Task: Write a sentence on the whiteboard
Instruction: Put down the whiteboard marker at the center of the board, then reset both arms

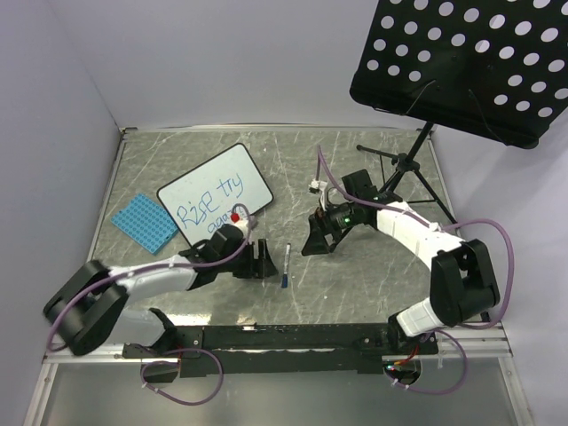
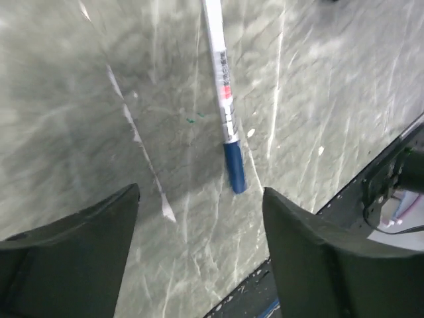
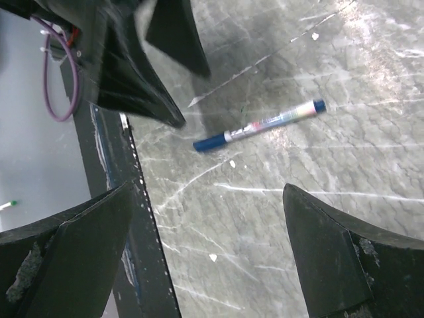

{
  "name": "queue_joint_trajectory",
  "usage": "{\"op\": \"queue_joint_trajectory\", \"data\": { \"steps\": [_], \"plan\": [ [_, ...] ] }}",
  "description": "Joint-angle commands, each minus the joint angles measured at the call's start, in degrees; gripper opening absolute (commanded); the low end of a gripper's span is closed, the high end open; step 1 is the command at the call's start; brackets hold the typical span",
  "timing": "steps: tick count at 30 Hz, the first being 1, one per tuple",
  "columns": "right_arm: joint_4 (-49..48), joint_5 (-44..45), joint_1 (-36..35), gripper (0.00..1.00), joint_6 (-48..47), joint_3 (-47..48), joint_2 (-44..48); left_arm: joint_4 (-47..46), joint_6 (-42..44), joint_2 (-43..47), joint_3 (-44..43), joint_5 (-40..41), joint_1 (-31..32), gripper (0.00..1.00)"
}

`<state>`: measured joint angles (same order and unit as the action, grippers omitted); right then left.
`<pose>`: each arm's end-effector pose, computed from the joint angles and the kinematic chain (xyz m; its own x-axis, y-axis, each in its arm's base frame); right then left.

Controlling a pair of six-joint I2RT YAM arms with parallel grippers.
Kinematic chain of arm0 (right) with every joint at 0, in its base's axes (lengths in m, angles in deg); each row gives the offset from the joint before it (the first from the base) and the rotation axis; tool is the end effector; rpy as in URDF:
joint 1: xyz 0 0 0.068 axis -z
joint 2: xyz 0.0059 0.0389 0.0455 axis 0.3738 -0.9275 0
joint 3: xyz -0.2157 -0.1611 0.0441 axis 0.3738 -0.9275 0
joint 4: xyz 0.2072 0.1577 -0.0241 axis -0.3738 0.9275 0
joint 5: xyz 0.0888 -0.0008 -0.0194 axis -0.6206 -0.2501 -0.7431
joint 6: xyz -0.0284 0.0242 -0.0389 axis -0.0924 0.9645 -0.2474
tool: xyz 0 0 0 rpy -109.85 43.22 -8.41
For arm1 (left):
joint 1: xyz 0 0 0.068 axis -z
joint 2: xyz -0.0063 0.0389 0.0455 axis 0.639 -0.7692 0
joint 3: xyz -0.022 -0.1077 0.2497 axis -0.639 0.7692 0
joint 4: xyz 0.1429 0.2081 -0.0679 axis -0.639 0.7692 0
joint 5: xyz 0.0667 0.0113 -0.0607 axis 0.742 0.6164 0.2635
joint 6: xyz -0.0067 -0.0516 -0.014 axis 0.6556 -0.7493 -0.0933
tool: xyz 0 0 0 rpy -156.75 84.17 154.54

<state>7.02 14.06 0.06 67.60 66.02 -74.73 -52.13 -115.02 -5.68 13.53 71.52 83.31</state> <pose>0.2576 0.1346 0.2342 -0.5641 -0.4144 -0.7142 -0.8256 0.2694 0.4958 0.1737 -0.1764 0.1540 -0.8924 -0.0626 -0.4470 0.2557 0.7459 -0.6150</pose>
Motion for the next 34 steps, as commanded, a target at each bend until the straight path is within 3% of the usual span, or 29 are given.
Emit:
{"op": "queue_joint_trajectory", "data": {
  "steps": [1,5,9,12,16,22,34],
  "plan": [
    [2.21,1.85,-0.87,1.0,-3.21,-1.38,5.6,4.93,-0.39,12.61,-0.25,7.47,0.26,0.84],
    [3.27,12.44,-4.64,1.0,-5.51,-2.96,14.53,5.38,-0.92,27.04,2.64,11.34,0.18,1.0],
    [3.53,21.17,-5.71,1.0,-3.93,-4.2,24.4,6.52,-0.74,42.67,3.18,14.58,-0.17,0.97],
    [1.87,30.22,-5.53,1.0,1.68,-3.23,31.34,10.46,0.13,48.67,0.9,18.89,-0.35,0.97],
    [-1.3,40.94,-5.53,1.0,7.84,-2.88,40.91,16.09,4.87,50.71,-6.2,24.08,-0.44,0.97],
    [-1.74,51.15,-4.83,1.0,10.66,-1.21,45.59,22.86,8.48,49.66,-14.82,27.43,-0.44,0.97],
    [-5.61,50.72,-1.49,1.0,12.52,-3.14,48.5,25.07,11.12,48.25,-20.02,29.45,-0.44,0.97]
  ]
}}
